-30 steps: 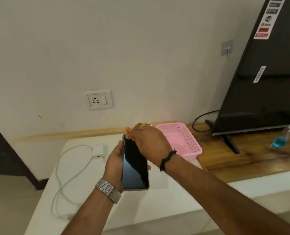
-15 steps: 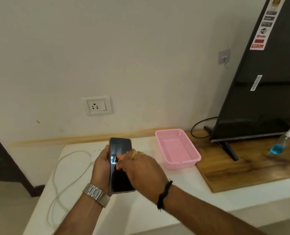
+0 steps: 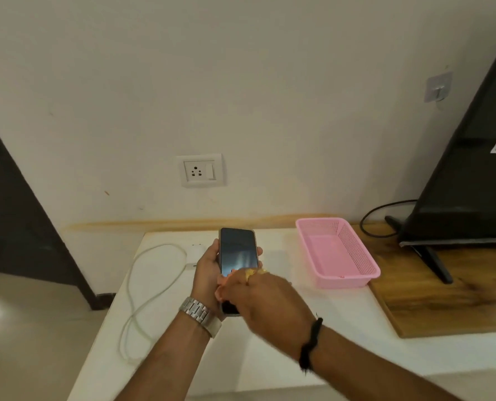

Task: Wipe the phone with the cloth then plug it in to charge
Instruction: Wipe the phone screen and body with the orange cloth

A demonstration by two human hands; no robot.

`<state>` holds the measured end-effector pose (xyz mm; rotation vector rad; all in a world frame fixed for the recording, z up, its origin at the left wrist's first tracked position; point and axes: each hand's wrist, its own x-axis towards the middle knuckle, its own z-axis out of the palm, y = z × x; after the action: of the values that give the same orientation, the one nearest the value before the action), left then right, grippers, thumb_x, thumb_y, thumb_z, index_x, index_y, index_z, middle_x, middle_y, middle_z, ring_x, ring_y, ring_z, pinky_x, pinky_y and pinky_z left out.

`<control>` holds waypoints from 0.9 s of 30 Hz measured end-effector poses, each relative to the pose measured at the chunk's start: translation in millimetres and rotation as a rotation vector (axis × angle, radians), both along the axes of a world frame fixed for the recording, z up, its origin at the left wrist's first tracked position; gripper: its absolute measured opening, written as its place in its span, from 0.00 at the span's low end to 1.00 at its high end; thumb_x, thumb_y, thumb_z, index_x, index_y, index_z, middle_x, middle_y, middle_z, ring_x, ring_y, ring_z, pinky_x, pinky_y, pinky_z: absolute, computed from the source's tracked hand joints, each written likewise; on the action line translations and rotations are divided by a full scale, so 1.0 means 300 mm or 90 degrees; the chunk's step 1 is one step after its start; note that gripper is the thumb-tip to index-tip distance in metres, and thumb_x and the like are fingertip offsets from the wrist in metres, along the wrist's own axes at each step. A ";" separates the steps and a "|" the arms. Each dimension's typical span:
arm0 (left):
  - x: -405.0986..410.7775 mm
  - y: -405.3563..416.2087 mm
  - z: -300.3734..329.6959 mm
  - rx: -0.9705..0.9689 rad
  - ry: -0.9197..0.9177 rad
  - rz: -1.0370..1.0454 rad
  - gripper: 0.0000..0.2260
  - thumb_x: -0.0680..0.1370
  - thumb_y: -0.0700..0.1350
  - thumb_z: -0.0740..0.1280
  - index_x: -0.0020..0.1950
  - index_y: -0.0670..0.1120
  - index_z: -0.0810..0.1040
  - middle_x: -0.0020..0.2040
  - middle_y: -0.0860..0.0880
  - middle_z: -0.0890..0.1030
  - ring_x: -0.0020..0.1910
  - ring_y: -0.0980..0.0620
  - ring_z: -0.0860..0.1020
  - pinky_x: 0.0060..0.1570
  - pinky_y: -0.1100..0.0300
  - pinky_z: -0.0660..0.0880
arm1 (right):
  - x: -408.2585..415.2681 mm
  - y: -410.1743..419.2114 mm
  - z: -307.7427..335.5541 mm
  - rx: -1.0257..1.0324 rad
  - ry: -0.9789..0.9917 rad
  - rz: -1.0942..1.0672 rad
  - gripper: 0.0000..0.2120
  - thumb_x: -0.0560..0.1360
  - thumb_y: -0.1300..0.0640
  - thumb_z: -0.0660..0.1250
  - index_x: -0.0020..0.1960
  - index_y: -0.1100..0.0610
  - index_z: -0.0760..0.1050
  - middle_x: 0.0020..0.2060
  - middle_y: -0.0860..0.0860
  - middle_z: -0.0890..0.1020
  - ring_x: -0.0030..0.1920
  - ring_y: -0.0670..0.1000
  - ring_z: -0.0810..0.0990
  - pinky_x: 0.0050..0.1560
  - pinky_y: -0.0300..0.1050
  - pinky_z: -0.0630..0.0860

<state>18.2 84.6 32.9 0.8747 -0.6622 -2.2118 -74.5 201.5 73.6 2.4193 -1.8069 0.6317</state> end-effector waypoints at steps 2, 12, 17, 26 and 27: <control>-0.012 0.017 -0.010 0.008 0.001 -0.023 0.27 0.80 0.63 0.63 0.57 0.42 0.87 0.51 0.39 0.86 0.46 0.40 0.85 0.49 0.50 0.81 | -0.056 -0.076 0.036 -0.021 0.017 -0.075 0.06 0.76 0.54 0.72 0.53 0.49 0.83 0.47 0.50 0.85 0.44 0.53 0.83 0.42 0.40 0.76; -0.033 -0.022 -0.046 0.027 -0.013 -0.008 0.37 0.82 0.68 0.56 0.74 0.39 0.76 0.58 0.36 0.83 0.50 0.38 0.81 0.53 0.46 0.77 | -0.023 -0.017 -0.075 0.004 -0.011 -0.066 0.14 0.76 0.61 0.72 0.60 0.49 0.83 0.55 0.49 0.85 0.53 0.55 0.85 0.53 0.50 0.84; -0.050 -0.046 -0.122 0.036 0.062 -0.007 0.36 0.83 0.67 0.53 0.69 0.39 0.80 0.57 0.36 0.84 0.45 0.38 0.81 0.47 0.44 0.80 | -0.019 0.067 -0.153 0.126 -0.023 -0.046 0.19 0.83 0.60 0.64 0.72 0.50 0.76 0.69 0.50 0.79 0.66 0.55 0.79 0.69 0.46 0.72; -0.113 -0.166 -0.162 -0.151 -0.375 0.012 0.32 0.84 0.66 0.53 0.47 0.39 0.79 0.47 0.44 0.83 0.45 0.43 0.81 0.54 0.46 0.81 | -0.129 0.148 -0.126 0.020 -0.532 -0.092 0.15 0.78 0.64 0.71 0.51 0.44 0.87 0.48 0.42 0.87 0.50 0.49 0.86 0.48 0.45 0.84; -0.126 -0.179 -0.157 -0.220 -0.501 0.020 0.30 0.85 0.65 0.51 0.42 0.42 0.74 0.40 0.45 0.78 0.39 0.45 0.77 0.45 0.53 0.77 | -0.157 0.143 -0.131 0.030 -0.581 -0.124 0.17 0.78 0.66 0.71 0.50 0.43 0.87 0.48 0.43 0.87 0.51 0.50 0.86 0.48 0.46 0.85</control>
<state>-19.8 31.0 -14.2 1.5471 -1.3267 -1.5983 -121.5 244.5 34.3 2.0593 -2.2744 1.8979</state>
